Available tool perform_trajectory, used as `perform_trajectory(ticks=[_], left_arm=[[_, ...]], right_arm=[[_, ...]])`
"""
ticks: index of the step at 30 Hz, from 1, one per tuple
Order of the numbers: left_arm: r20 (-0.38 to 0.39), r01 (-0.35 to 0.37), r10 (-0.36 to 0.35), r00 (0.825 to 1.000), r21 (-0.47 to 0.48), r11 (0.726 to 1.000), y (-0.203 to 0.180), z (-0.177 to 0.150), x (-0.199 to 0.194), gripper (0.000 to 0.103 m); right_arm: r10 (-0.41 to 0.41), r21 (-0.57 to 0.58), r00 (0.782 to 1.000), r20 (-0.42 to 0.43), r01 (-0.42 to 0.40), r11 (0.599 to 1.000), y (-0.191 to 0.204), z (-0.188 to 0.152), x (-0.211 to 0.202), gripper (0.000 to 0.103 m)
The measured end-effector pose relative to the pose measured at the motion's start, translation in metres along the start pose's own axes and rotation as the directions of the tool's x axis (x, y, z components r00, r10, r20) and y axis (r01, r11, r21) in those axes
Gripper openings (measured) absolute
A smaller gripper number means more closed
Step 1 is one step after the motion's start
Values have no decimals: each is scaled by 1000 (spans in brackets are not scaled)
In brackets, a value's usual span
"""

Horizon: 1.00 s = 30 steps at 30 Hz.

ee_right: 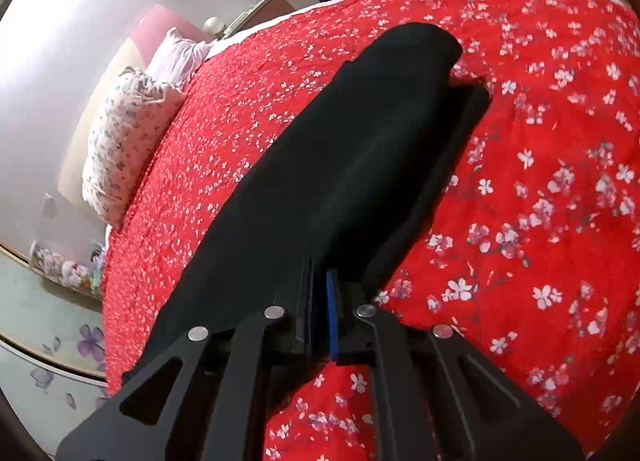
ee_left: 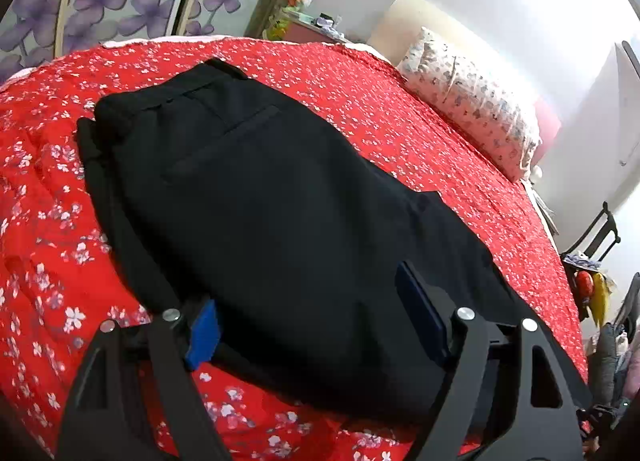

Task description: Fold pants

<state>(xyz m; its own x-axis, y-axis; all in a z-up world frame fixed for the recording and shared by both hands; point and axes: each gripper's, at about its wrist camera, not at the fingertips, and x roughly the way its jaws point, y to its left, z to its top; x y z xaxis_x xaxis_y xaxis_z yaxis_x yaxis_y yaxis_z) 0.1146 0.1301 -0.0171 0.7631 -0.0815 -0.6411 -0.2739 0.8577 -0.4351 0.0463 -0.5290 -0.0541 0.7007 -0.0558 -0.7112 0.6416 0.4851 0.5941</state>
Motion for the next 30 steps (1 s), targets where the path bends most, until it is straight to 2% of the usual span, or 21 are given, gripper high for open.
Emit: perform_trajectory(ticks=[4,7,9,11,12,15,19,21,22,23,24,25,28,30], left_arm=[[-40,73,-76,996,-63,995,16,11,-2,80],[-65,157,-167,984,-140,978,33,20,-4,80],[-70,198,-213,974,-178,964,43,24,-6,79],[-61,230,-248,967,-215,949,53,29,-9,79],[-60,249,-270,961,-237,939,58,31,-9,79],[-52,278,-308,950,-306,911,74,35,-7,79],[-12,274,-299,954,-369,888,89,42,-7,74],[9,253,-272,962,-406,878,98,45,-4,67],[16,239,-255,967,-417,877,101,46,-3,59],[23,216,-229,973,-433,875,107,47,-1,43],[24,197,-208,978,-444,874,110,47,1,34],[22,183,-194,981,-450,874,113,47,3,16],[50,180,-177,983,-455,872,117,47,-3,10],[110,144,-110,988,-380,914,103,52,-23,9]], right_arm=[[23,76,999,-43,-20,997,-5,-1,-2,9],[28,122,998,-49,-22,992,-4,-6,-9,14],[49,180,998,-39,-42,983,-9,-10,-17,22],[51,241,999,-11,-46,969,-14,-13,-30,47],[55,257,998,8,-55,965,-15,-12,-35,51],[69,275,994,89,-91,957,-17,-11,-55,53],[96,246,987,128,-125,961,-12,-9,-64,57],[118,230,986,118,-143,963,-11,-9,-62,59],[124,227,986,111,-146,963,-8,-8,-59,59],[129,224,986,103,-150,963,-6,-10,-57,59],[136,222,986,97,-154,963,-6,-10,-55,59],[142,218,986,89,-159,963,-5,-10,-54,59],[173,199,983,66,-183,963,3,-10,-49,59],[191,171,980,57,-198,965,8,-9,-49,59]])
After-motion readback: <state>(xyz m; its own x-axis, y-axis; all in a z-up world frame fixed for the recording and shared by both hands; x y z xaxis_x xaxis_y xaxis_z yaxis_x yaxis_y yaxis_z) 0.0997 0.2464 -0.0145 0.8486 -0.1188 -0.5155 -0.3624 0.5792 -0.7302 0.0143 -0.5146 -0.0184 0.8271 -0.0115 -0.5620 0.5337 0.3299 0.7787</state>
